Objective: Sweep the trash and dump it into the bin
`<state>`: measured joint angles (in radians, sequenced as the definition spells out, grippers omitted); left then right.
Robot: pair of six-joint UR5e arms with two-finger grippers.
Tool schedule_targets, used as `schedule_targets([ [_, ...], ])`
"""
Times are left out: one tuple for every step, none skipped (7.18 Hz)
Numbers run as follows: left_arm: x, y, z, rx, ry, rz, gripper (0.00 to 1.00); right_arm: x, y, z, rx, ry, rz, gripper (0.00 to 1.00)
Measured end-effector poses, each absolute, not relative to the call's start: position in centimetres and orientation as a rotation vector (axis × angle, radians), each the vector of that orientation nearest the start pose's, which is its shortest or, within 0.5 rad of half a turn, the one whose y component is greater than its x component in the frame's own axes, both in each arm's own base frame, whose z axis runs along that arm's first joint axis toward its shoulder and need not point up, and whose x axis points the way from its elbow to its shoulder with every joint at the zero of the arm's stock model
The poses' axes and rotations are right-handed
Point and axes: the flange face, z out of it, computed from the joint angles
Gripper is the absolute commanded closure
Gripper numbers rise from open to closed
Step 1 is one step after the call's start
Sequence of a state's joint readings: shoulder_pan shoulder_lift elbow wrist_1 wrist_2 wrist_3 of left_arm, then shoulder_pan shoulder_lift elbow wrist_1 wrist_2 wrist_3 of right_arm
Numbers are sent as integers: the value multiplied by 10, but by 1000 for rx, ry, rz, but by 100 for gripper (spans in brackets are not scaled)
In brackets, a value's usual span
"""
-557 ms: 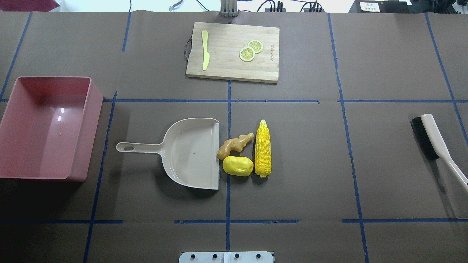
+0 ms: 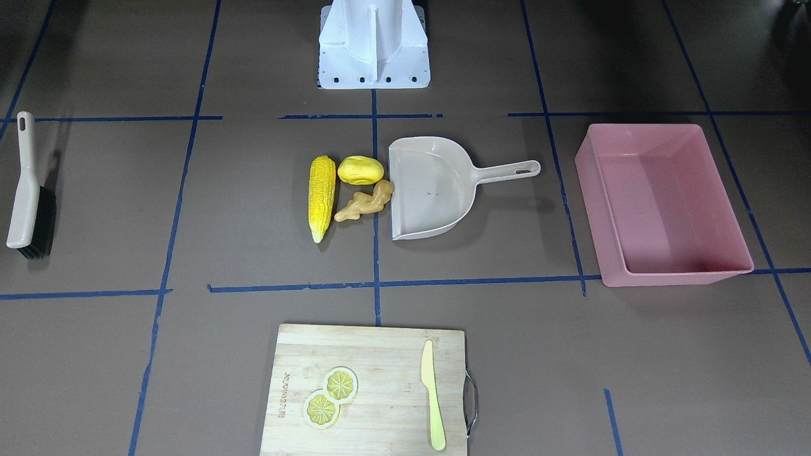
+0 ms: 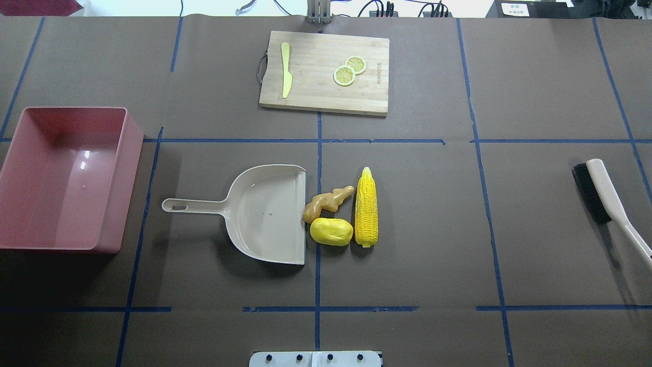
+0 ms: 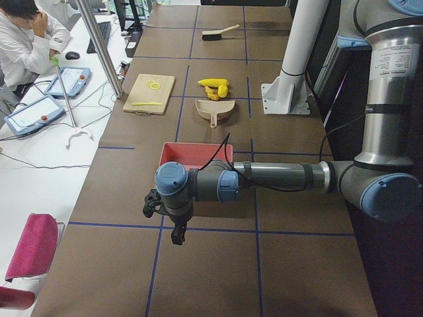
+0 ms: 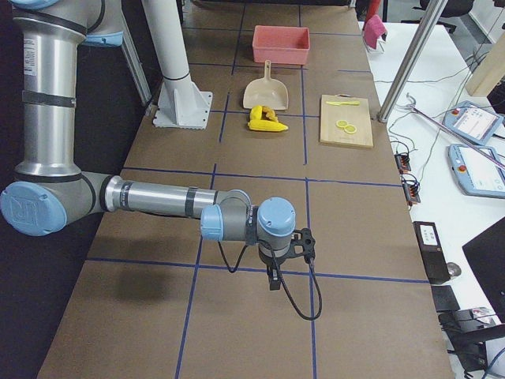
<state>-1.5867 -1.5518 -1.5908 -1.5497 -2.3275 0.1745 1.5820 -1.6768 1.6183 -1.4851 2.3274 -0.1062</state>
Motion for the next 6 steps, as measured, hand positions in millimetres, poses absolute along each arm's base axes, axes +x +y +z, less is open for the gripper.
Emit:
schedule_targets([
  [-72,-482,661,52,756,145,0,70,-448,677,70,-754,-100,0],
  [-71,-483,661,53,756,146,0,70,-448,677,71,-754,-99,0],
  [-70,-486,659,56,756,148,0,70,-449,676,71,-754,-96,0],
  [-69,-491,656,70,756,153,0,69,-449,676,69,-760,-93,0],
  [-68,-499,652,89,758,160,0,68,-446,677,65,-773,-90,0],
  [-68,-503,651,98,760,163,0,67,-444,678,61,-783,-87,0],
])
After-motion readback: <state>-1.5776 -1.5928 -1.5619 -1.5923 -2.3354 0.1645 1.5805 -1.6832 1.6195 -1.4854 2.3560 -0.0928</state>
